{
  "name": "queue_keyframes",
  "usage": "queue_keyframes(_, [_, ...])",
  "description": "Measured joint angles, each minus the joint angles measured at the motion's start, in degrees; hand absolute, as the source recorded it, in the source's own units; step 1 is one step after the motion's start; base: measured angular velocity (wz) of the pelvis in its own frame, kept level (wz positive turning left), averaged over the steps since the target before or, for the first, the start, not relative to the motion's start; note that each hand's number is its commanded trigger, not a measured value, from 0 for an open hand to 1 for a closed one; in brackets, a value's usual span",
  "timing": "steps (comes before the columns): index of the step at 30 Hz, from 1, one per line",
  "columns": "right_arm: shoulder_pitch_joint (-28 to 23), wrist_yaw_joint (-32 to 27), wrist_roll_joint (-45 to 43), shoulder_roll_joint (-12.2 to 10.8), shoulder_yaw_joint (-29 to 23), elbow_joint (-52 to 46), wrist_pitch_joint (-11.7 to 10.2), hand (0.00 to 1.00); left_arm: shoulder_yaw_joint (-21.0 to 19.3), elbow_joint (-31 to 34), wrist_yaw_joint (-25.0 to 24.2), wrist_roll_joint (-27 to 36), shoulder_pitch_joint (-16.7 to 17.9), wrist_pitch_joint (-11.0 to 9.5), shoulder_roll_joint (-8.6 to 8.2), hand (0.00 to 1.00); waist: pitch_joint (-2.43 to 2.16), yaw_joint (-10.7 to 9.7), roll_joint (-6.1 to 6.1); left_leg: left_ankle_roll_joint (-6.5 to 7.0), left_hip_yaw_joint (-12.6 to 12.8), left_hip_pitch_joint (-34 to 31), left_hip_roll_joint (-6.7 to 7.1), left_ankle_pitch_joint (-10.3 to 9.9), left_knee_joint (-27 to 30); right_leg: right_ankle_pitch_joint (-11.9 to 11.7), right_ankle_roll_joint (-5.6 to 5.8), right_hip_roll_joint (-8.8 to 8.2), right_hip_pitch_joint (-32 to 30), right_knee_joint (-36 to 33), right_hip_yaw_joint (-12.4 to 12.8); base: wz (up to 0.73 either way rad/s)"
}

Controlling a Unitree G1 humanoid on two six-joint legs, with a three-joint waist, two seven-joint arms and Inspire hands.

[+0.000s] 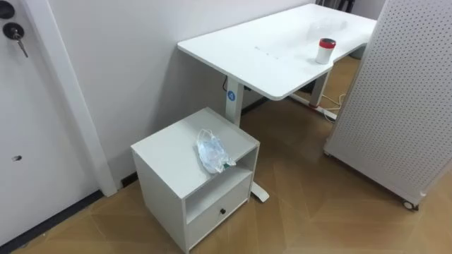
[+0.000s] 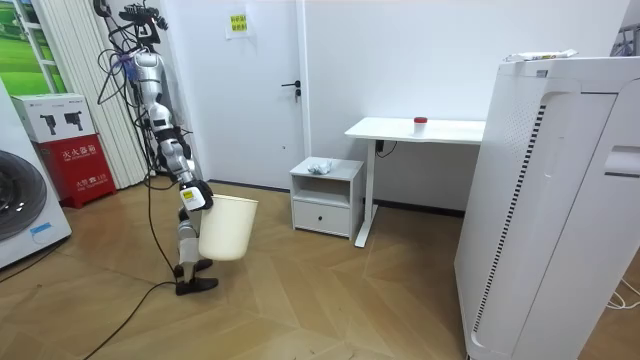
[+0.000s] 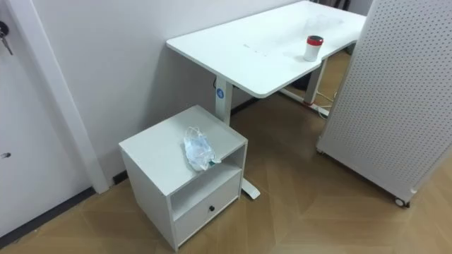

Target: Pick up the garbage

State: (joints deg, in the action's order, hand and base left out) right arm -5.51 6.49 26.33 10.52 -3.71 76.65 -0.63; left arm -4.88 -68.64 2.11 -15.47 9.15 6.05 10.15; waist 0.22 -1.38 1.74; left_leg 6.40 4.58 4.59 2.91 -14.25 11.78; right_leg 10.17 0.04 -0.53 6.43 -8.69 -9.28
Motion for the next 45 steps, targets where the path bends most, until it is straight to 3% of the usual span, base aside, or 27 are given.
queue_keyframes(7, [0.0, -0.4, 0.0, 0.0, 0.1, -0.7, 0.0, 1.0, 0.6, 0.0, 0.2, 1.6, -0.8, -0.6, 0.0, 0.0, 0.29, 0.1, 0.11, -0.01, 0.0, 0.0, -0.02, 0.0, -0.3, 0.0, 0.0, 0.02, -0.1, 0.0, -0.1, 0.0])
queue_keyframes(12, [0.2, -0.4, 0.0, 0.0, 0.0, -0.4, 0.2, 1.0, 0.6, 0.0, 0.0, 1.2, -0.5, -1.1, 0.0, 0.0, 0.04, 0.1, -0.34, -0.01, 0.1, -0.1, -0.04, 0.0, -0.2, 0.0, 0.0, 0.0, -0.3, -0.1, 0.0, 0.0])
queue_keyframes(23, [0.1, -0.4, 0.0, 0.2, 0.0, -0.5, 0.1, 1.0, 0.6, -0.4, -0.2, -1.6, 1.7, -0.2, 0.0, 0.0, 0.32, 0.1, -0.81, -0.06, -0.4, 0.6, -0.05, -0.1, -0.5, 0.0, 0.02, -0.04, 0.6, 0.0, -0.8, 0.02])
queue_keyframes(33, [0.5, 0.0, -0.5, 0.3, 0.2, -0.7, 0.4, 1.0, 0.6, -1.3, -0.3, -1.5, 1.5, 0.1, -0.12, 0.0, 0.22, 0.2, -0.57, -0.22, -0.3, -1.2, -0.18, -0.2, 1.1, 0.3, -0.24, 0.09, -0.9, -0.5, -0.4, 0.0])
queue_keyframes(37, [0.9, 0.6, -1.1, 0.3, 0.1, -0.8, 0.7, 1.0, 0.5, -2.5, -0.4, -1.3, 0.0, 0.7, -0.11, 0.0, 0.19, 0.1, -0.51, -0.7, -0.2, -3.1, -0.81, -2.1, 4.7, 2.1, -0.73, 0.6, -2.6, -3.8, -1.0, -0.01])
queue_keyframes(42, [1.1, 1.0, -1.6, 0.2, 0.1, -0.8, 0.7, 1.0, 0.5, -2.5, -0.6, -1.6, -0.3, 0.9, -0.19, 0.0, 0.21, 0.2, -0.5, -1.87, 0.2, -4.6, -2.28, -4.2, 8.8, 3.6, -2.14, 1.64, -3.5, -6.6, -1.0, -0.04])
queue_keyframes(45, [1.3, 1.2, -1.1, 0.2, 0.2, -1.0, 0.7, 1.0, 0.6, -3.0, -0.6, -1.6, -0.6, 0.9, -0.05, 0.0, 0.18, -0.6, -0.43, -3.26, 2.9, -8.3, -3.22, -4.0, 16.2, 4.9, -3.3, 1.33, -4.7, -8.3, -1.1, 0.2])
